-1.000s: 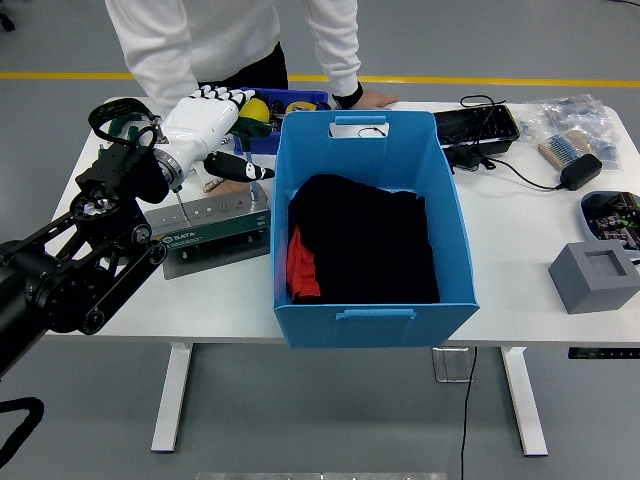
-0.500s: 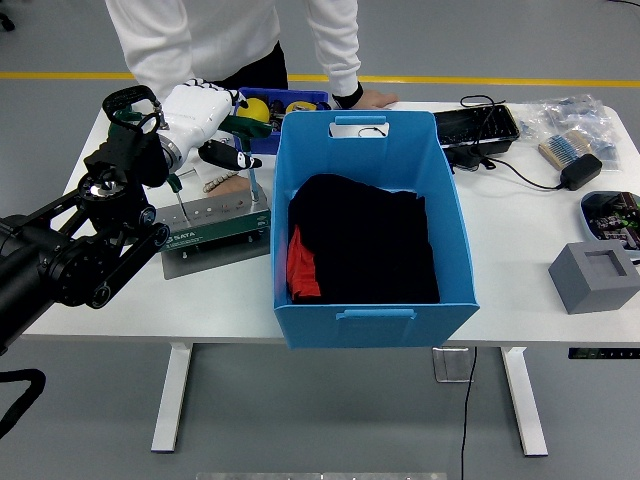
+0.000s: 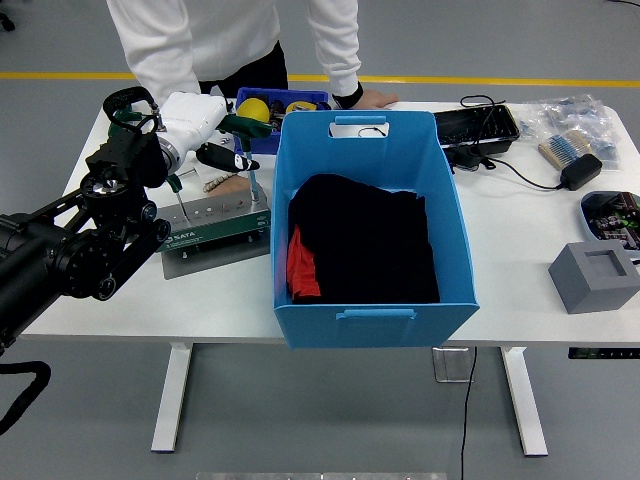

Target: Lift tool from toolbox,place it in box,lift tool from toolbox,place it in box

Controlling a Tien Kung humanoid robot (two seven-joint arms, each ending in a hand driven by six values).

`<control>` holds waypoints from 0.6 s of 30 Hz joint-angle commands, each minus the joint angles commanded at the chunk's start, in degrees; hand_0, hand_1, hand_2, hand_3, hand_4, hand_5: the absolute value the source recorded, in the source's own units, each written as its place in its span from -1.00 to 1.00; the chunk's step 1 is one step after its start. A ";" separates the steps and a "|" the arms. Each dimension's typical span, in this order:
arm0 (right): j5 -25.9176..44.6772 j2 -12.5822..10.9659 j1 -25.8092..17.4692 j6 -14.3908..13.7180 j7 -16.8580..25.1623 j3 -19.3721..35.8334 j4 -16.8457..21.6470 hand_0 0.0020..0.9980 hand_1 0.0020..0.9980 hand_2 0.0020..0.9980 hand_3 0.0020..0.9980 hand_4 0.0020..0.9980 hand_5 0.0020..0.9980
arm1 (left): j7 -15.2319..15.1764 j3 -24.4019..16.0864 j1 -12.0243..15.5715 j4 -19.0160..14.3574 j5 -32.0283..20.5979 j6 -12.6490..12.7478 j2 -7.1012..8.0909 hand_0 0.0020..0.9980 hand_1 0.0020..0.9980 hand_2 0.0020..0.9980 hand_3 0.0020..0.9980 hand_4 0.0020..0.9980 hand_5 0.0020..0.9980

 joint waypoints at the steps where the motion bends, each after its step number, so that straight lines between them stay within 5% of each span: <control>1: -0.12 -0.03 0.06 0.00 -0.03 0.06 -0.01 0.30 0.27 0.43 0.10 0.56 0.35 | 0.05 0.13 -0.10 0.20 -0.11 -0.14 -0.09 -0.07 -0.02 -0.10 0.14 1.00 0.24; 2: -0.24 -0.06 0.12 0.00 -0.06 0.14 -0.02 0.30 0.27 0.43 0.10 0.56 0.35 | 0.09 0.22 -0.19 0.38 -0.16 -0.31 -0.15 -0.18 -0.18 -0.26 0.02 1.00 0.25; 7: -0.43 -0.15 0.37 -0.02 -0.09 0.21 -0.01 0.30 0.27 0.43 0.10 0.56 0.35 | 0.37 0.69 -0.73 1.32 -0.44 -1.29 -0.26 -0.18 -0.18 -0.26 0.02 1.00 0.25; 8: -0.40 -0.17 0.40 -0.02 -0.08 0.17 -0.01 0.30 0.26 0.42 0.10 0.56 0.35 | 0.40 0.76 -0.86 1.47 -0.58 -1.38 -0.28 -0.28 -0.38 -0.41 -0.17 1.00 0.26; 18: -0.92 -0.20 0.58 -0.15 -0.20 0.14 0.12 0.30 0.27 0.42 0.10 0.56 0.35 | 0.62 1.63 -2.03 3.10 -1.97 -1.67 -0.59 -0.37 -0.51 -0.50 -0.28 1.00 0.27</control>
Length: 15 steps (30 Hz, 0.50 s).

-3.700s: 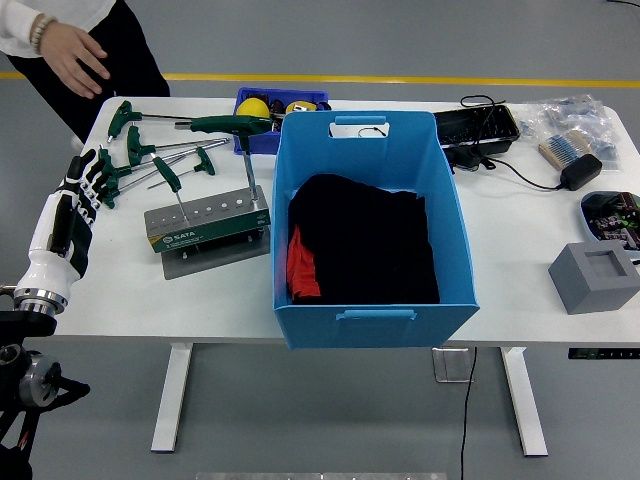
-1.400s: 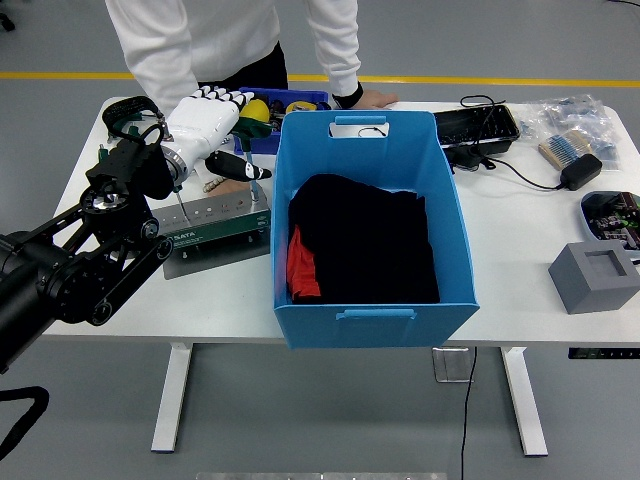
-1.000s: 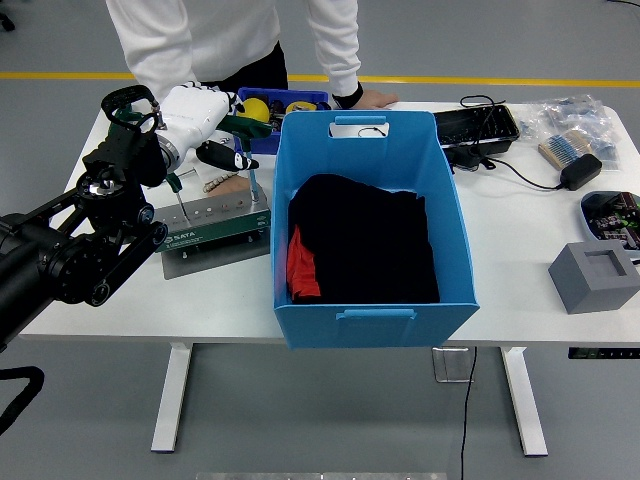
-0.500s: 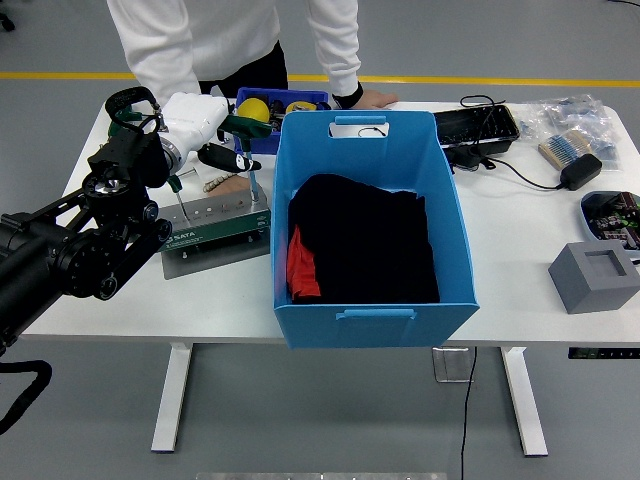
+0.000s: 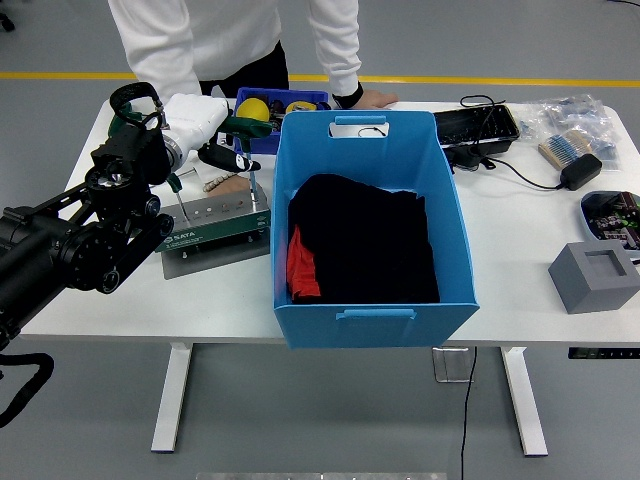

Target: Lift tool from toolbox,place it in box,lift tool from toolbox,place it in box

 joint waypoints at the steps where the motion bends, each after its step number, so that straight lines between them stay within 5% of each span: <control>1: 0.00 -0.01 0.01 0.00 0.00 -0.05 0.02 0.30 0.27 0.42 0.10 0.56 0.35 | 0.04 0.08 -0.04 0.31 -0.49 -0.04 -0.02 -0.37 -0.51 -0.50 -0.28 1.00 0.27; 2: 0.04 -0.01 0.00 0.01 0.01 -0.09 0.04 0.30 0.26 0.42 0.10 0.56 0.35 | 0.10 0.13 -0.04 0.52 -0.94 -0.04 -0.03 -0.50 -0.61 -0.59 -0.37 1.00 0.27; 7: 0.16 0.03 -0.10 0.05 0.00 -0.25 0.11 0.30 0.26 0.42 0.10 0.56 0.35 | 0.54 0.56 0.16 1.40 -3.95 -0.27 -0.16 -0.50 -0.61 -0.59 -0.37 1.00 0.27; 8: 0.16 0.04 -0.12 0.06 0.00 -0.28 0.13 0.30 0.27 0.42 0.10 0.56 0.35 | 0.60 0.67 0.17 1.52 -4.56 -0.30 -0.20 -0.72 -0.81 -0.73 -0.54 1.00 0.27; 15: -0.13 0.06 -0.12 0.04 -0.11 -0.25 0.21 0.30 0.27 0.42 0.10 0.56 0.35 | 0.90 1.40 -0.07 2.33 -8.62 -0.37 -0.58 -0.78 -0.92 -0.81 -0.65 1.00 0.27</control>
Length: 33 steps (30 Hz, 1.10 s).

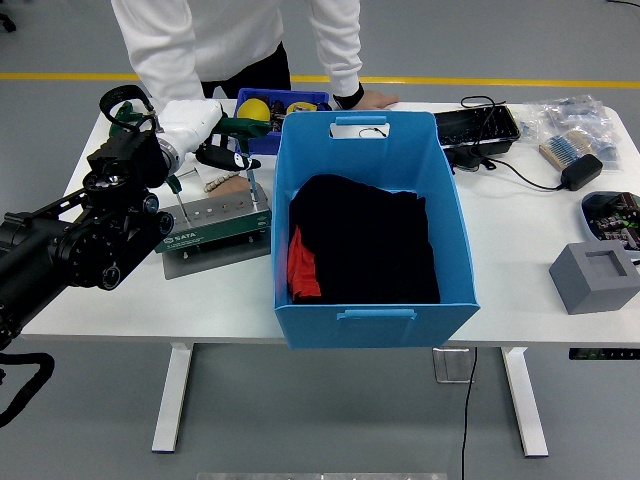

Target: Lift tool from toolbox,place it in box,lift tool from toolbox,place it in box

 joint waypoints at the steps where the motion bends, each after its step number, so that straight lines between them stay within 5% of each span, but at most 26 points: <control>1: -0.07 0.00 -0.01 0.00 -0.02 0.00 0.01 0.30 0.27 0.42 0.10 0.56 0.35 | -0.02 0.09 -0.06 0.12 -0.56 0.05 -0.03 -0.78 -0.92 -0.81 -0.65 1.00 0.27; 22: 0.52 -0.13 0.26 -0.05 0.10 -0.20 -0.04 0.30 0.26 0.42 0.10 0.56 0.35 | -0.43 0.35 -1.19 0.40 -3.86 0.71 0.19 -0.84 -1.00 -0.91 -0.86 1.00 0.28; 23: 0.57 -0.12 0.26 -0.05 0.10 -0.21 -0.04 0.30 0.26 0.42 0.10 0.56 0.35 | -0.53 0.39 -1.25 0.44 -4.52 1.09 0.22 -0.84 -1.00 -0.93 -0.91 1.00 0.53; 33: 0.15 -0.14 0.26 -0.03 -0.07 0.12 -0.06 0.30 0.26 0.42 0.10 0.56 0.35 | -2.14 1.01 -2.05 0.71 -6.35 3.31 0.52 -0.82 -1.00 -0.93 -0.92 1.00 0.68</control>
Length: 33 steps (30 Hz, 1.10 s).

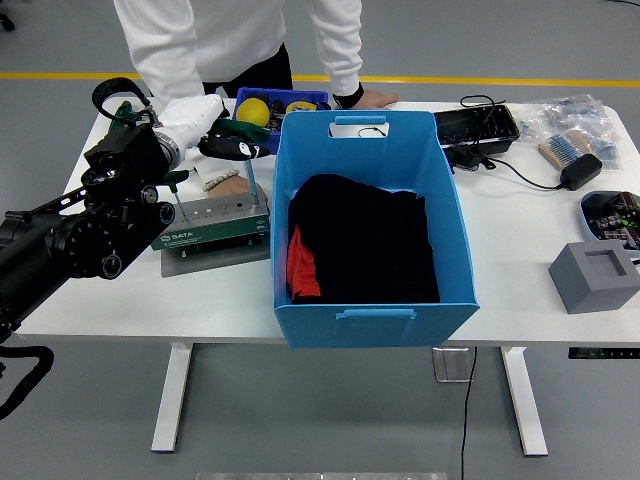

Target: Lift tool from toolbox,place it in box,lift tool from toolbox,place it in box

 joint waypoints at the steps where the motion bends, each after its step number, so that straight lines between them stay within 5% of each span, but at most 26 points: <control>1: -0.03 0.00 -0.01 0.00 -0.01 0.03 0.00 0.30 0.26 0.42 0.10 0.56 0.35 | -0.08 0.05 -0.08 -0.03 0.05 0.04 0.04 -0.82 -1.00 -0.93 -0.92 1.00 0.68; 7: -0.22 -0.05 -0.02 0.02 -0.07 0.19 -0.05 0.30 0.26 0.42 0.10 0.56 0.35 | -0.88 1.42 -1.30 -0.27 1.46 0.05 0.48 -0.82 -1.00 -0.94 -0.93 0.98 0.63; 8: -0.19 -0.06 -0.01 0.03 -0.06 0.17 -0.06 0.30 0.26 0.42 0.10 0.56 0.35 | -1.13 1.83 -1.49 -0.28 1.78 0.22 0.57 -0.83 -1.00 -0.95 -0.93 0.74 0.41; 14: 0.11 -0.11 0.09 0.00 0.05 0.06 -0.05 0.30 0.26 0.42 0.10 0.56 0.35 | -3.25 3.31 -2.21 -0.20 2.96 2.04 0.85 -0.85 -1.00 -0.97 -0.95 0.63 0.31; 22: 0.31 -0.13 0.00 0.04 0.07 0.04 -0.12 0.30 0.26 0.42 0.10 0.56 0.35 | -7.06 4.37 -3.29 -1.26 3.55 5.28 1.76 -0.86 -1.00 -0.98 -0.95 0.56 0.26; 33: 0.07 -0.02 -0.37 0.08 -0.09 0.40 -0.20 0.30 0.26 0.42 0.10 0.56 0.35 | -11.48 6.09 -4.99 -3.91 3.83 6.30 4.20 -0.87 -1.00 -0.98 -0.95 0.48 0.19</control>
